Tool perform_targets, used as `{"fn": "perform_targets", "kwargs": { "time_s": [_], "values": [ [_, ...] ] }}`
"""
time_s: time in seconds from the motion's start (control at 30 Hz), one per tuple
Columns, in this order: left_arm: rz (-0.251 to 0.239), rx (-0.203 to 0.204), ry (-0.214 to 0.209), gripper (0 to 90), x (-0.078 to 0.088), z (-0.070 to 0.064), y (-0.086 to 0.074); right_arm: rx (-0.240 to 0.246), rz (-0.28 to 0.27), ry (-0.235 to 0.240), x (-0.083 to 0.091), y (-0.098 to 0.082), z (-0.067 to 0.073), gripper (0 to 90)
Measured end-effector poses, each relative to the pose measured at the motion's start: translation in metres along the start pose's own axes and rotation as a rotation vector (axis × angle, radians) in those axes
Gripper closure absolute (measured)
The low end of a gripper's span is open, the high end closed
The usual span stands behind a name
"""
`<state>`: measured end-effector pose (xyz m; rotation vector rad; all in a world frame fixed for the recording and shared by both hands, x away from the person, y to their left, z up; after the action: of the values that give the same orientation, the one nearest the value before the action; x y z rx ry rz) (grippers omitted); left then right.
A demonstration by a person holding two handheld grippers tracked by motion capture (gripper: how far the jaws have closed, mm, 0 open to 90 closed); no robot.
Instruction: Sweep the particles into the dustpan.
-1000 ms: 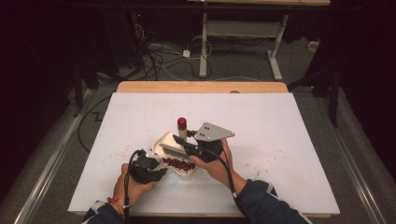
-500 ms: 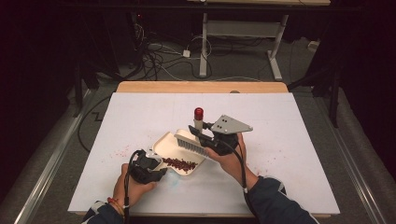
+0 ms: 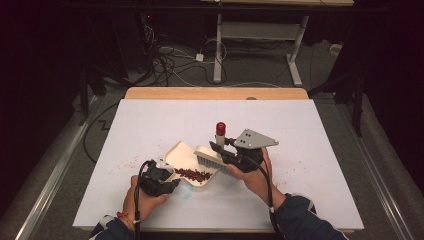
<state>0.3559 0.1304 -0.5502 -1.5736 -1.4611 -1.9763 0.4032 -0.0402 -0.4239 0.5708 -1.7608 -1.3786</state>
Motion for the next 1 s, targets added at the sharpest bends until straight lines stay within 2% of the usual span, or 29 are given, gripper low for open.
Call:
{"fn": "perform_targets", "kwargs": {
  "time_s": [0.23,0.43,0.67,1.0],
  "values": [
    [-0.006,0.014,-0.004,63.9,-0.001,-0.001,0.001,0.001,0.008,0.030,0.000,0.000,0.013,69.6],
    [-0.003,0.009,-0.004,63.9,-0.002,0.001,0.002,-0.006,-0.017,0.022,0.009,0.006,0.008,69.6],
    [0.010,-0.006,0.003,64.0,-0.006,0.003,0.005,-0.031,-0.055,-0.011,0.034,0.012,-0.010,69.6],
    [0.009,-0.031,0.009,64.1,-0.008,0.005,0.011,-0.047,-0.053,-0.095,0.073,0.004,-0.043,69.6]
  ]
}}
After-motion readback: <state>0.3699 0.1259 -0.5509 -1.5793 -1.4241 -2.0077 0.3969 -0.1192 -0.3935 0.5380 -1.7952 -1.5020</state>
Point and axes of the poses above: each handheld gripper's, and its own axes: x roughly backward along the jaws, y roughly out of its top, z roughly to its left, the point moved 9 cm from there along -x, roughly forward along the jaws, and after that the axes turned 1 degree about y, right-handed, at the moved point
